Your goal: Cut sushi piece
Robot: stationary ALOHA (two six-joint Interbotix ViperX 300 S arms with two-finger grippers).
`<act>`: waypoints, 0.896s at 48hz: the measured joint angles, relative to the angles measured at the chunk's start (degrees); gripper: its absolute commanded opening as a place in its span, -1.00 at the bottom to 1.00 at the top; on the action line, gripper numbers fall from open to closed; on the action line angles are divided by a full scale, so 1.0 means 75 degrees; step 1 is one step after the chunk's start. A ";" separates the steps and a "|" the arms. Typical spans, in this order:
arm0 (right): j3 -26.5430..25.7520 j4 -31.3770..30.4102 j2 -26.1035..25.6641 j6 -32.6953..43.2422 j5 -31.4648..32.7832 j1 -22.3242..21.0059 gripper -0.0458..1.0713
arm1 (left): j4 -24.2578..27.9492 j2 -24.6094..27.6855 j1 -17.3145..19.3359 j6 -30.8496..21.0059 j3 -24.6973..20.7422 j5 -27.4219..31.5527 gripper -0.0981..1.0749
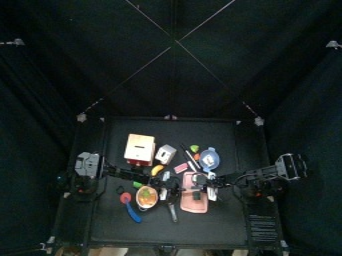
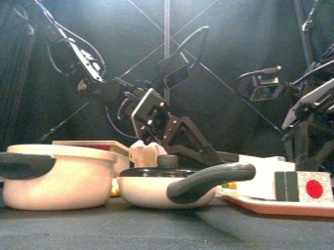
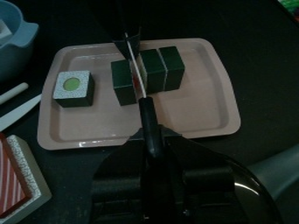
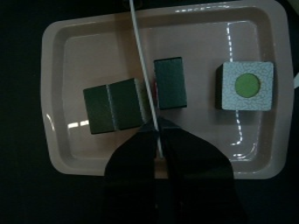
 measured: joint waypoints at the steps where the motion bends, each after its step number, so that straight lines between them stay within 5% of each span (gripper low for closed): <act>1: 0.0000 0.0000 0.0012 0.0012 0.0012 0.0000 -0.37 | 0.0000 0.0000 -0.0012 0.0000 0.0000 0.0000 -0.12; 43: -0.0047 -0.0469 -0.0047 0.0012 0.0129 -0.0316 -0.37 | -0.0059 0.0000 0.0164 0.0023 -0.0070 0.0094 -0.12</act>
